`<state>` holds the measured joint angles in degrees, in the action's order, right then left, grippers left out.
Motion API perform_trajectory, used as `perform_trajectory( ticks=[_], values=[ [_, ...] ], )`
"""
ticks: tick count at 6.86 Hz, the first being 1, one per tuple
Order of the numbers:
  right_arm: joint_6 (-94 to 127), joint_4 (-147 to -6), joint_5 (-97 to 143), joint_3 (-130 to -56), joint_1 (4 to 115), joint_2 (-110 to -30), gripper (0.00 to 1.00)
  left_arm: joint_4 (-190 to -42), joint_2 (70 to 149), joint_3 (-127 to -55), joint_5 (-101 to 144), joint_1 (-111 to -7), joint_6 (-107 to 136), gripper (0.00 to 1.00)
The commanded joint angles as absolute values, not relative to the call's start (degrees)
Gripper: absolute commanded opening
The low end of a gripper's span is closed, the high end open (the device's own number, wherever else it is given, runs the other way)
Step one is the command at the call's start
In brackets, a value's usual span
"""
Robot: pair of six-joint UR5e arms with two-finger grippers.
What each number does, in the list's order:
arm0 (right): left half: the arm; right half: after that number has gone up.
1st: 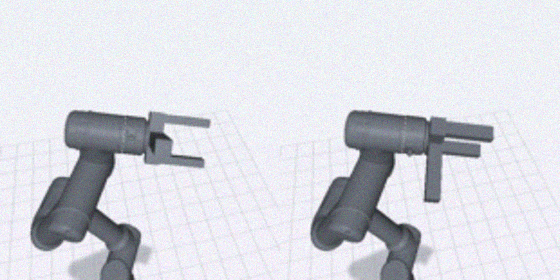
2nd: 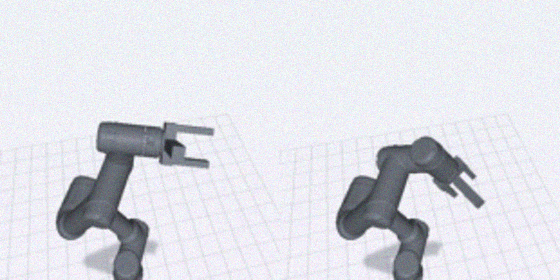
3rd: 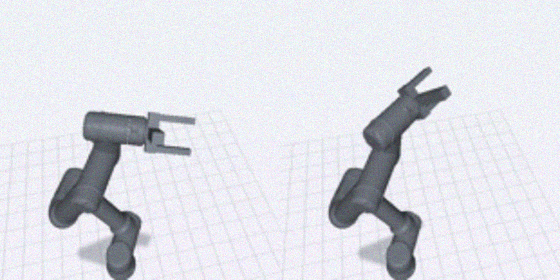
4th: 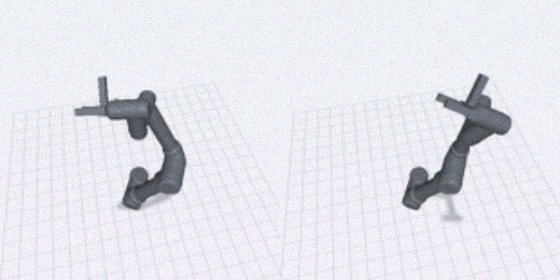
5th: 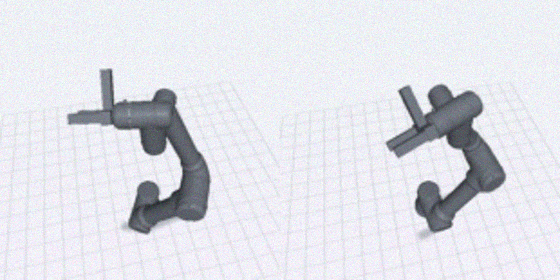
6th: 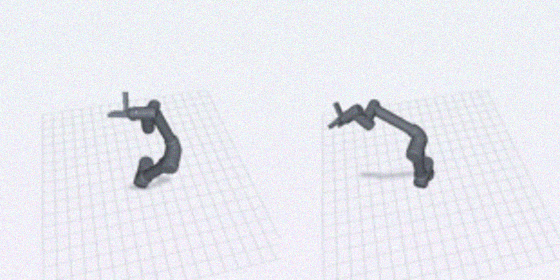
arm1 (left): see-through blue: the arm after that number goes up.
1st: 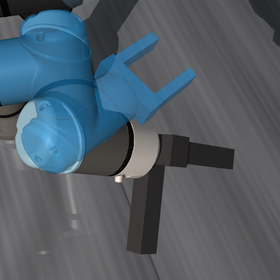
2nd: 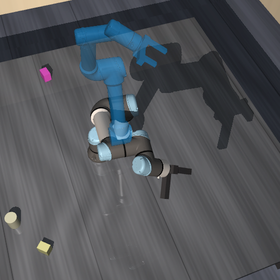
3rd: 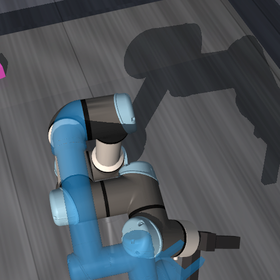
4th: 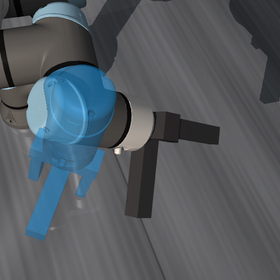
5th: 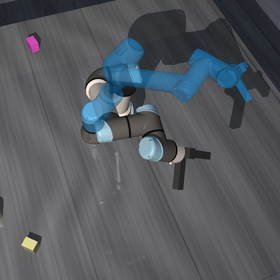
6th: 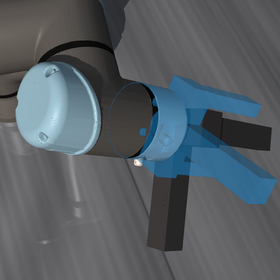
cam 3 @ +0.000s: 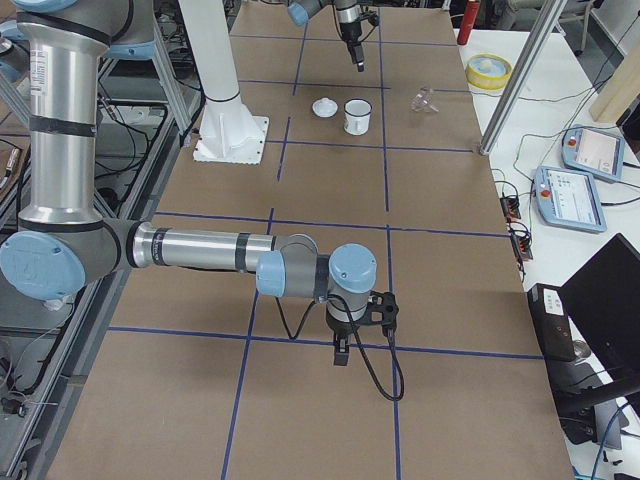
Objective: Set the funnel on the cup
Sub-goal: 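Move the left gripper to the clear glass funnel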
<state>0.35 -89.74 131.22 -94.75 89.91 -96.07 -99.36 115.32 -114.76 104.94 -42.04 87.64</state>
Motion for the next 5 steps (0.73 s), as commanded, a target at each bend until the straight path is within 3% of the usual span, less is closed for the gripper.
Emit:
perform_trajectory(
  ticks=[1,5],
  values=[
    [0.35,-89.74,131.22,-94.75,89.91,-96.06,1.0,-116.38,115.58,-109.19,97.16,-44.39,106.1,1.0],
    [0.35,-89.74,131.22,-94.75,89.91,-96.06,1.0,-138.03,118.97,-84.28,89.58,-44.47,127.22,1.0]
  ],
)
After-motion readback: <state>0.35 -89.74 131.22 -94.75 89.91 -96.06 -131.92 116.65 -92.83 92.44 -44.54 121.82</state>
